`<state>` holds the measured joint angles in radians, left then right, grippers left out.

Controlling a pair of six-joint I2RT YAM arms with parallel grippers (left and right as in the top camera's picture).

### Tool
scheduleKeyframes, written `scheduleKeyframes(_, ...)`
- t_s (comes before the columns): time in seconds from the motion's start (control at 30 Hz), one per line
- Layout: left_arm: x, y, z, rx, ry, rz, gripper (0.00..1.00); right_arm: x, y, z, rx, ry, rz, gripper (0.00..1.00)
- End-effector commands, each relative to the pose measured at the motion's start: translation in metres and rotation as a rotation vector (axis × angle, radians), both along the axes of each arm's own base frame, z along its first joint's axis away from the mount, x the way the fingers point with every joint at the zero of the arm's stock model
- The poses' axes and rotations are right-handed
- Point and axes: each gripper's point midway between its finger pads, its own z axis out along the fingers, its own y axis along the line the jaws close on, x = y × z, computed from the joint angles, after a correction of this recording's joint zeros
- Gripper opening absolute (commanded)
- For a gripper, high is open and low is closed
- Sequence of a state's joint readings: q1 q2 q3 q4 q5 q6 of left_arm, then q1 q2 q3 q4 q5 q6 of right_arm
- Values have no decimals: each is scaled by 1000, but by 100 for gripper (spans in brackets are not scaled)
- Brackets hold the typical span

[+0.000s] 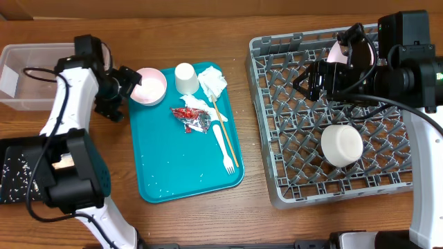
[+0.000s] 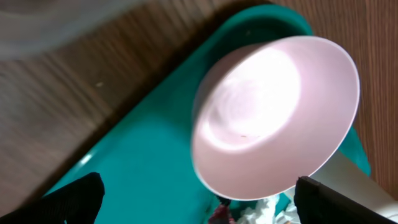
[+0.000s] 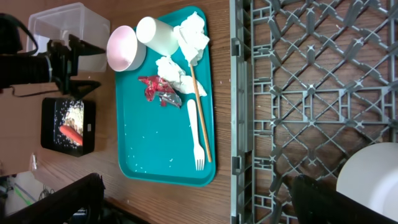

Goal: Sort waste into correct bins and load items into the dishwasher rack
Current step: 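Reach the left gripper to the pink bowl on the tray and grasp its rim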

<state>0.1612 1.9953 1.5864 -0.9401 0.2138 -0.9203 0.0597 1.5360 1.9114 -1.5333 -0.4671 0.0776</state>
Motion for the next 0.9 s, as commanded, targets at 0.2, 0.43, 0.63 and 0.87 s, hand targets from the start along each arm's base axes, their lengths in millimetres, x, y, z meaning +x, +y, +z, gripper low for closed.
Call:
scheduleKeyframes(0.2, 2, -23, -31, 19, 79, 80, 98, 1, 0, 8, -4, -35, 6, 100)
scheduleKeyframes(0.43, -9, -29, -56, 19, 168, 78, 83, 1, 0, 8, -4, -35, 6, 100)
scheduleKeyframes(0.63, -13, -27, -61, 23, 192, 80, 64, 1, 0, 8, -4, -35, 6, 100)
scheduleKeyframes(0.87, -21, -28, -61, 22, 223, 75, 37, 1, 0, 8, -4, -35, 6, 100)
